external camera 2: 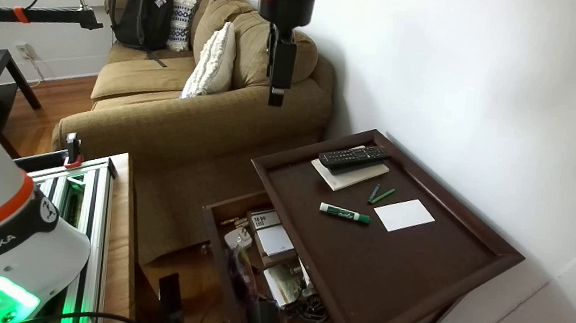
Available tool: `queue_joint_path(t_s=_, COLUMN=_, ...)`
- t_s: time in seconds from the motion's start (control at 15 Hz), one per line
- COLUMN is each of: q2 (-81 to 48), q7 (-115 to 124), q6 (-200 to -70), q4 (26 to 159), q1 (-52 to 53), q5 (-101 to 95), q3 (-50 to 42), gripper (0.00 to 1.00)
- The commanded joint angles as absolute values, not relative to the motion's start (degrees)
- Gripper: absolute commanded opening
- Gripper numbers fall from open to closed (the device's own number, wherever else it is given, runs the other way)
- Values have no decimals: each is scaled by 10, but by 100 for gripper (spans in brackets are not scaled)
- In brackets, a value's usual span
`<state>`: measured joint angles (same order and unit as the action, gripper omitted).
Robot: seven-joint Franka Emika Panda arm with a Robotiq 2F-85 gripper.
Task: Put the green marker in an upright position
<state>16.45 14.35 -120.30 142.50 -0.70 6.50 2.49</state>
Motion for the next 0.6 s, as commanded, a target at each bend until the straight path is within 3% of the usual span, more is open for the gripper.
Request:
queue_joint_path(t_s=0.0, q2=119, q7=126, q6=-1211, q4=1414, q1=-49, q5=74, q3=-29, gripper=100)
queue_joint_path(t_s=0.27, q2=32, q7=72, q6=-1200, q4=1384, q1=-63, q5=122, q3=-71, gripper=100)
queue_joint_path(t_s=0.33, q2=90, q7=97, q6=-1208, q4=1411, q1=-64, q5=93, q3=-61, gripper=100)
queue_joint_path(t_s=0.53, q2=42, q7=83, q6=-1208, q4=1396, q1=-66, q5=108, q3=-68, gripper=100)
